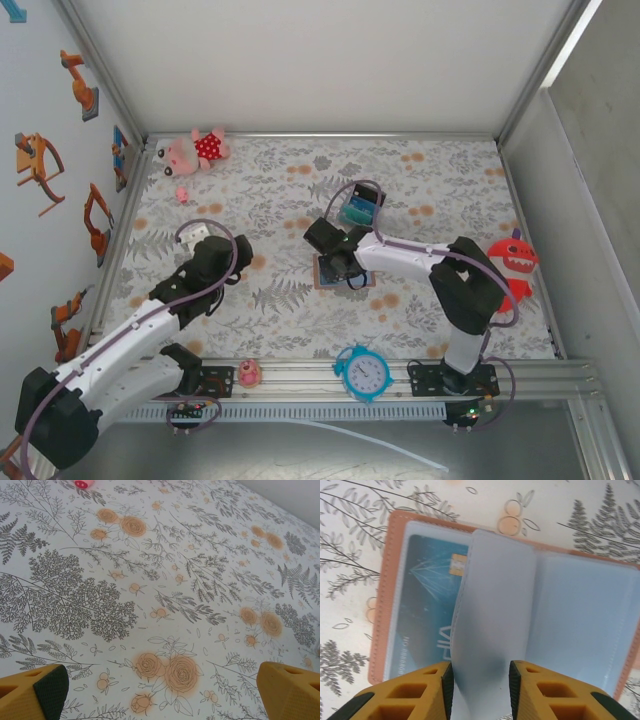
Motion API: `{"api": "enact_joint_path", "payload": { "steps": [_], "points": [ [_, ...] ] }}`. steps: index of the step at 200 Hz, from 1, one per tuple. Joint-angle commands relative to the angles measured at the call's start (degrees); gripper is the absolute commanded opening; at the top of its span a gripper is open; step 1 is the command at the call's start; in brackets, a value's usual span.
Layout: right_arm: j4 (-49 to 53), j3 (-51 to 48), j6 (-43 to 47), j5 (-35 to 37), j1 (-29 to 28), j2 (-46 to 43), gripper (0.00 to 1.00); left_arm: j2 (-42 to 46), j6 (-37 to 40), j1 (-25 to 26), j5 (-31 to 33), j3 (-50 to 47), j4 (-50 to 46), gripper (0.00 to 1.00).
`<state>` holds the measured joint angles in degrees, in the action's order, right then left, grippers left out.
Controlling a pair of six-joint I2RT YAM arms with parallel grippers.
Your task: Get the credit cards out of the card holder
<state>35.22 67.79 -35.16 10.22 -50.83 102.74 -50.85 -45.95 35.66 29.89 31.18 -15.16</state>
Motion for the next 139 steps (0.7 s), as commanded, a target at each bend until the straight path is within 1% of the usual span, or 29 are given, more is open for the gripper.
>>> {"api": "enact_joint_path", "payload": {
  "steps": [1, 33, 60, 75, 112, 139],
  "points": [
    [1.4, -1.5, -1.0, 2.3, 0.9, -3.0, 0.36, -1.0, 1.7, 0.6, -0.8, 2.2, 1.0, 0.97],
    [1.5, -3.0, -1.1, 2.8, 2.1, -4.6, 0.38, -3.0, 2.8, 1.9, -2.7, 2.6, 3.4, 0.97],
    [1.4, -4.0, -0.9, 3.4, 3.0, -5.6, 0.39, -6.4, 5.0, 4.4, -3.8, 4.1, 5.7, 0.97],
    [1.5, -4.8, -0.9, 3.5, 3.7, -6.0, 0.40, -9.8, 7.0, 6.1, -4.9, 5.8, 6.6, 0.97],
    [1.1, -6.8, -0.9, 3.4, 5.4, -7.4, 0.40, -20.6, 10.6, 9.9, -10.4, 11.6, 8.4, 0.97],
    [0.2, -9.3, -1.4, 2.6, 7.1, -8.9, 0.40, -28.6, 12.6, 12.6, -12.0, 15.5, 9.6, 0.97]
  ]
}}
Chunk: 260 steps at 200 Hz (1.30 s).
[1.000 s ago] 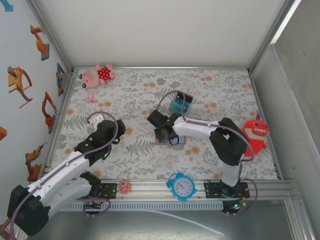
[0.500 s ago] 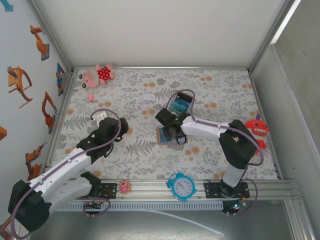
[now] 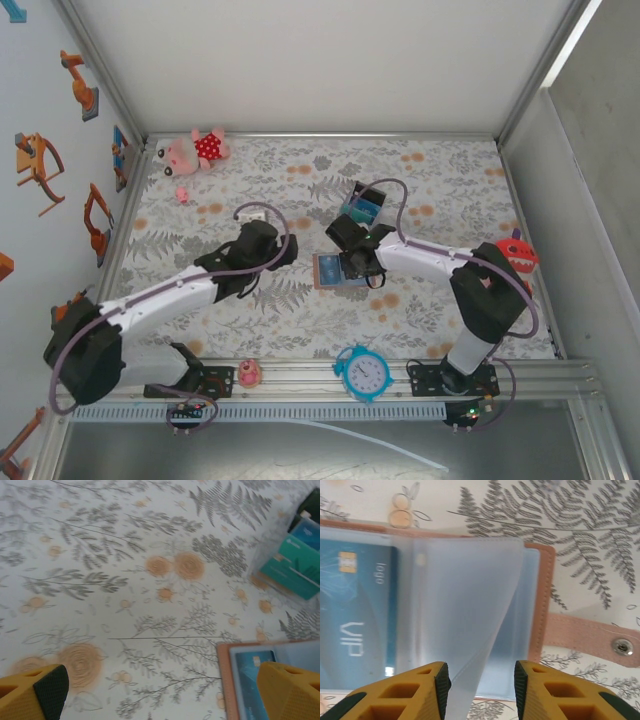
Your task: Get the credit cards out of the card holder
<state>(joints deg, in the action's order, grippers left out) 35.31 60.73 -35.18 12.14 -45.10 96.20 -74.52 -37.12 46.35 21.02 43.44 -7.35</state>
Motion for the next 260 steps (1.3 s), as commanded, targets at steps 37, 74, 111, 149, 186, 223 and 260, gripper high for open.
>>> {"api": "enact_joint_path", "payload": {
  "steps": [37, 74, 111, 149, 186, 223, 260],
  "points": [
    [-3.6, -6.9, -1.9, -4.3, 5.1, -5.5, 0.39, -13.9, 5.6, 4.5, -5.2, 7.4, 2.9, 0.97],
    [-5.8, -9.0, -2.1, -8.5, 7.7, -8.3, 0.29, -21.0, 7.5, 6.9, -4.8, 11.6, -0.1, 0.99],
    [-6.8, -8.4, -2.0, -12.0, 8.2, -9.6, 0.26, -23.6, 6.1, 7.8, -3.4, 11.2, -0.8, 0.95],
    [-8.9, -7.2, -2.3, -16.1, 8.2, -8.8, 0.23, -25.3, 5.6, 7.8, -2.5, 10.3, -1.3, 0.93],
    [-13.7, -7.4, -3.5, -21.5, 8.2, -6.6, 0.23, -26.5, 4.6, 7.8, -2.3, 8.9, -1.3, 0.91],
    [-17.4, -7.3, -4.5, -25.9, 8.2, -3.8, 0.22, -26.0, 3.5, 7.7, -0.9, 7.3, -1.7, 0.89],
    [-20.2, -7.2, -5.5, -29.3, 8.4, -2.0, 0.21, -24.8, 3.2, 7.6, -0.6, 6.1, -2.2, 0.85]
  ]
}}
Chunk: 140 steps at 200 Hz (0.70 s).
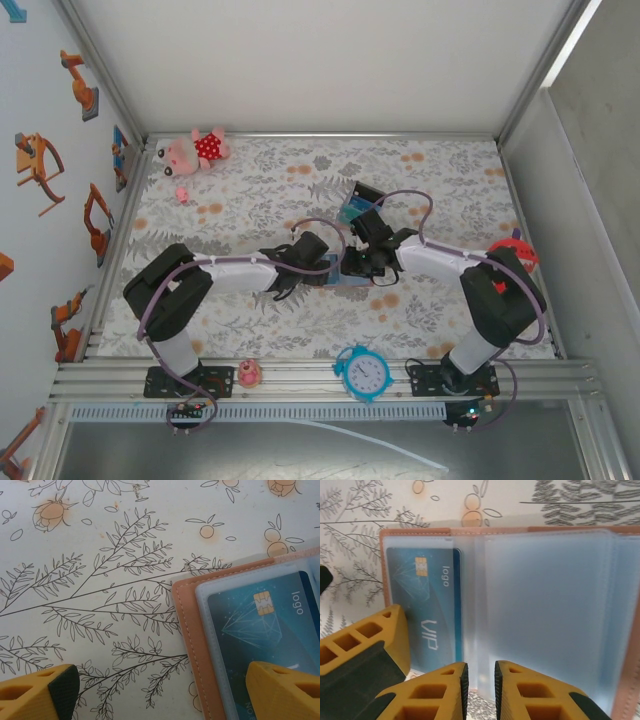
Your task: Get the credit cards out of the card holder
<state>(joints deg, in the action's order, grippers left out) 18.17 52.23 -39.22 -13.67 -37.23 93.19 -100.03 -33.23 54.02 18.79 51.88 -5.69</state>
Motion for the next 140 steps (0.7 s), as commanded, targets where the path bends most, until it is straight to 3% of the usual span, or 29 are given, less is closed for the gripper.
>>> {"api": "enact_joint_path", "payload": {
  "steps": [1, 140],
  "points": [
    [-3.1, 1.3, -1.5, -3.6, 0.5, 1.0, 0.21, 0.6, -0.7, -0.1, 1.6, -2.4, -3.9, 0.85],
    [-9.4, 0.4, -3.0, -11.5, 1.8, 3.9, 0.20, 8.4, -2.5, -2.7, -2.1, -5.4, -2.4, 0.88]
  ]
}}
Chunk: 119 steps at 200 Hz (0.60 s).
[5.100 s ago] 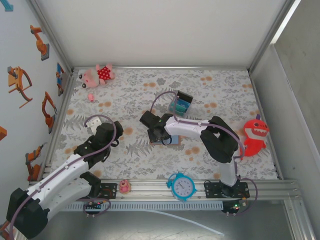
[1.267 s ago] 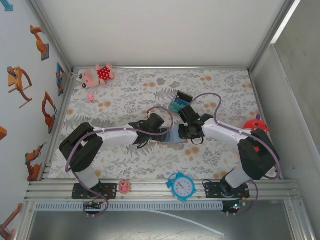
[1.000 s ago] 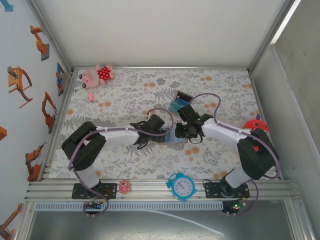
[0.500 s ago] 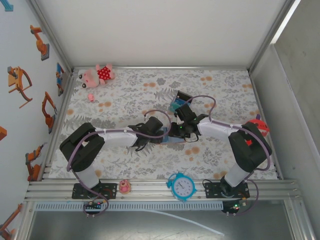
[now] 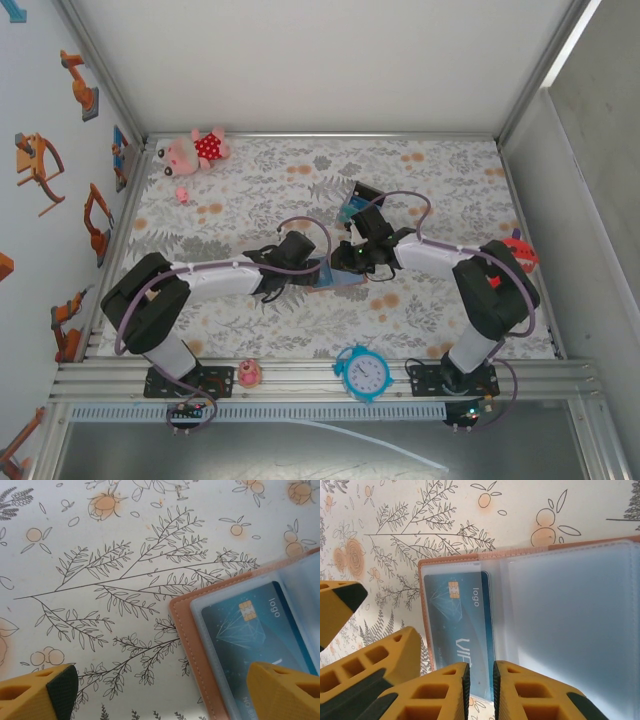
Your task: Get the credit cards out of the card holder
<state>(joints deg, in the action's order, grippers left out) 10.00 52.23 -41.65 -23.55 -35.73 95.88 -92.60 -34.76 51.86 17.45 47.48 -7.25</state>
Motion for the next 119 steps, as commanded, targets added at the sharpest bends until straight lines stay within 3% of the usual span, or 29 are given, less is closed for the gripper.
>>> {"api": "enact_joint_path", "payload": {
  "steps": [1, 119],
  "points": [
    [-1.2, 0.4, -0.6, -1.6, 0.3, 1.3, 0.20, 0.8, -0.9, -0.5, -0.7, -0.9, -0.9, 0.88],
    [-1.4, 2.3, -0.1, -3.8, 0.6, 6.2, 0.15, -3.9, -0.4, -0.6, -0.3, -0.4, -1.5, 0.82]
  ]
}}
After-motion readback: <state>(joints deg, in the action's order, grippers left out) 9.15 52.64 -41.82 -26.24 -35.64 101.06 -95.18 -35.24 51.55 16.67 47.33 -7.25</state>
